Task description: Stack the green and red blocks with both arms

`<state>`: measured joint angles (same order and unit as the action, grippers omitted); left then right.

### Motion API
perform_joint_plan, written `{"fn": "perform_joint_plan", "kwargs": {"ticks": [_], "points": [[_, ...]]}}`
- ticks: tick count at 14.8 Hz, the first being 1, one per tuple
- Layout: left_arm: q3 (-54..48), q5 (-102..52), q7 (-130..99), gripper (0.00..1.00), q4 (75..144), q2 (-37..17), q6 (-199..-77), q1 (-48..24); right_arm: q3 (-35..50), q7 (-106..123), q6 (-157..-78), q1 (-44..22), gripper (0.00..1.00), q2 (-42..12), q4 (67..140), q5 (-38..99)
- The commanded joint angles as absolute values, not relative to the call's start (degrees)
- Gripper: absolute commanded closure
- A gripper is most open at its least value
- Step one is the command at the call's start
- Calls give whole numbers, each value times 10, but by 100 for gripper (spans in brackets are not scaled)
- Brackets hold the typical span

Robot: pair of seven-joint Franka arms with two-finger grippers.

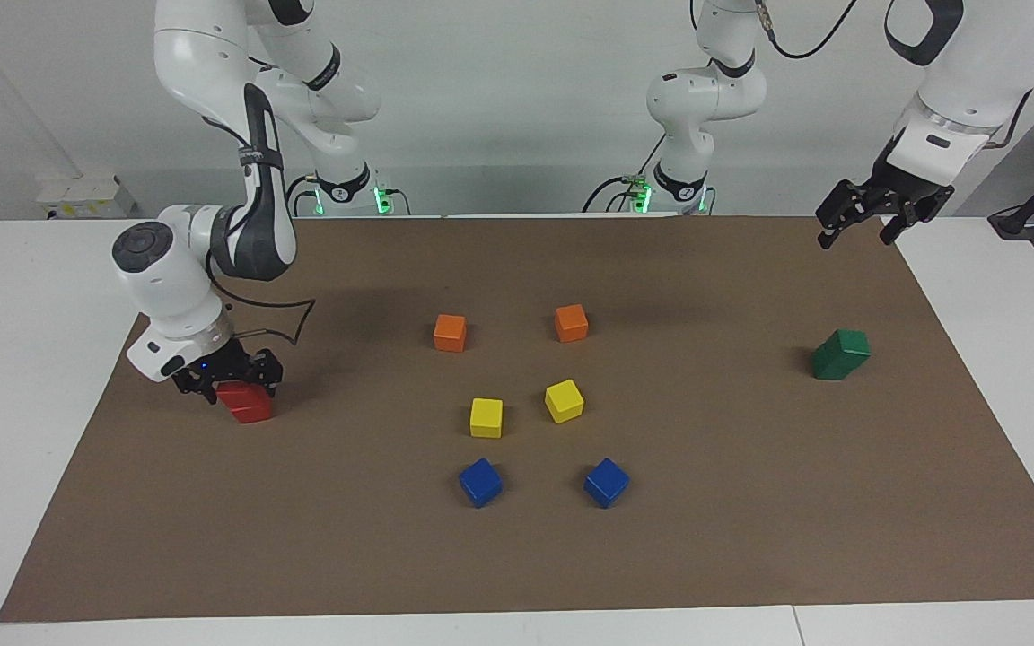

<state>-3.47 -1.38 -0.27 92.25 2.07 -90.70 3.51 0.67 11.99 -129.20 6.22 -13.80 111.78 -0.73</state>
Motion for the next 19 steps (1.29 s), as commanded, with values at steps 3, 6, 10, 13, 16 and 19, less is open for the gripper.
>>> {"fn": "perform_joint_plan", "kwargs": {"ticks": [3, 6, 10, 13, 16, 19], "points": [[-26, -5, 3, 0, 934, 33, -919, 25, 13, 147, -1159, 57, 0, -45, 1043, -6], [-26, -5, 3, 0, 934, 33, -919, 25, 16, 146, -1090, 46, 0, 32, 1040, 3], [-26, -5, 3, 0, 933, 32, -919, 26, 24, 113, -957, 46, 0, 45, 979, 41], [-26, -6, 3, 0, 933, 32, -919, 25, 26, 92, -890, 30, 0, 25, 931, 33], [-28, -5, 1, 0, 933, 32, -918, 25, 26, 44, -889, 21, 0, 25, 942, 26], [-28, -5, 1, 0, 932, 32, -919, 25, 26, 40, -908, 13, 0, 28, 966, 6]]}}
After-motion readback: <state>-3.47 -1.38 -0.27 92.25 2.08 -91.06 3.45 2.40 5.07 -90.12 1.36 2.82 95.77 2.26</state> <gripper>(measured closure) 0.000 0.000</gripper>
